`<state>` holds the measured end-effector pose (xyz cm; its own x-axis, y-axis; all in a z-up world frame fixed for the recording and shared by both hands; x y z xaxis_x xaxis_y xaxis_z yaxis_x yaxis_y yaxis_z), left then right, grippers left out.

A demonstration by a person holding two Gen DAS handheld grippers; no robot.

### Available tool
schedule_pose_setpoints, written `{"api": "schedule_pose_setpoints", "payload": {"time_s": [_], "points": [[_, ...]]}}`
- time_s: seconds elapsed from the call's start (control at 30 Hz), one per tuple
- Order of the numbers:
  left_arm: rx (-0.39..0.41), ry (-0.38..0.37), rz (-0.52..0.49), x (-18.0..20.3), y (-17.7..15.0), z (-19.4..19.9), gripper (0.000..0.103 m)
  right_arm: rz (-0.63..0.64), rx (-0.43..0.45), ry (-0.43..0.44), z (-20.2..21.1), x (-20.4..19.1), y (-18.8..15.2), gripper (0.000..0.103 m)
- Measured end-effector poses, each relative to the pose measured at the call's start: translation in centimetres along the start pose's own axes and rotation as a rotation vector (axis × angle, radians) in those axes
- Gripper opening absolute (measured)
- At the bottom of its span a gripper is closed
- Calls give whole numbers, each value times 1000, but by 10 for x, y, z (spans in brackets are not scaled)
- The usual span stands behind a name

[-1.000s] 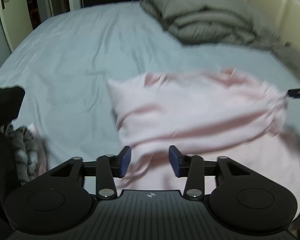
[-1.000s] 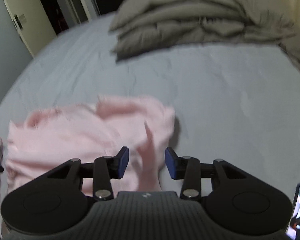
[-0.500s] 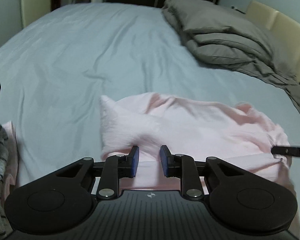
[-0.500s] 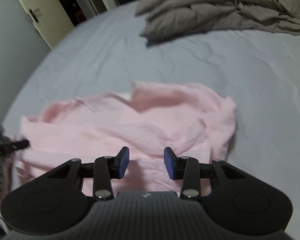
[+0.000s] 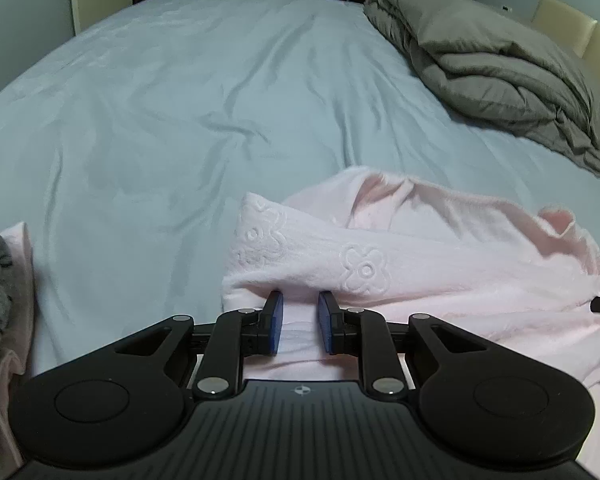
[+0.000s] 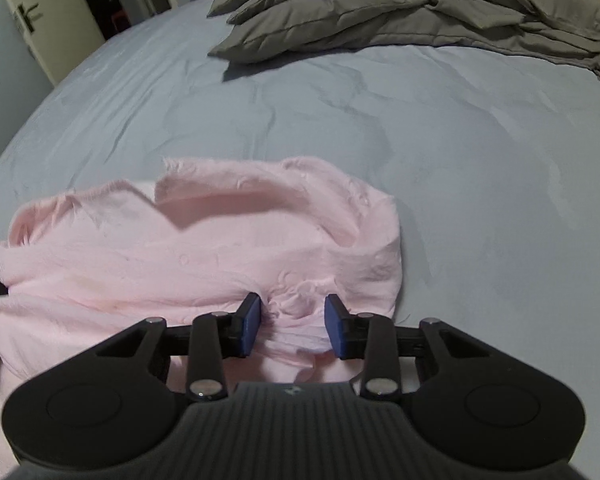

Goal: Fold clothes

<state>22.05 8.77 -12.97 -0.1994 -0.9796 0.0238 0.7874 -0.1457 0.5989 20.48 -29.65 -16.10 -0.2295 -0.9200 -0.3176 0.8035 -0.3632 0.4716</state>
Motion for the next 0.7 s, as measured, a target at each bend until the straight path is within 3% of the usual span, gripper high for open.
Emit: {"api": "schedule_pose_setpoints", "payload": {"time_s": [0.03, 0.17, 0.23, 0.3, 0.37, 0.7], "points": [[15, -4, 9, -1, 1, 6, 18, -18, 9, 5, 4, 1, 3, 48], [52, 8, 25, -8, 2, 29, 20, -51, 69, 3, 30, 10, 14, 52], [56, 19, 29, -12, 0, 40, 26, -71, 73, 5, 41, 17, 15, 53], [60, 27, 31, -15, -1, 52, 38, -93, 72, 6, 51, 24, 14, 58], [61, 23, 21, -16, -4, 63, 43, -88, 51, 13, 58, 27, 8, 59], [-1, -52, -145, -9, -47, 117, 44, 35, -73, 80, 103, 27, -53, 64]]}}
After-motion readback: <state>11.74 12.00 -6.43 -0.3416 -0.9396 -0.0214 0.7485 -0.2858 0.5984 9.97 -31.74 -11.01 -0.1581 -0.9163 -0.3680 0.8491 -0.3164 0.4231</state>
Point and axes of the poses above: each gripper's, at about its wrist camera, not at the fingertips, and z roughly against the way its jaws point, x to its right, y to its top, the point moved 6 cm from there along -z, roughly the way its jaws point, and after that the axes turned 11 degrees about -z, right-handed, at the moved point
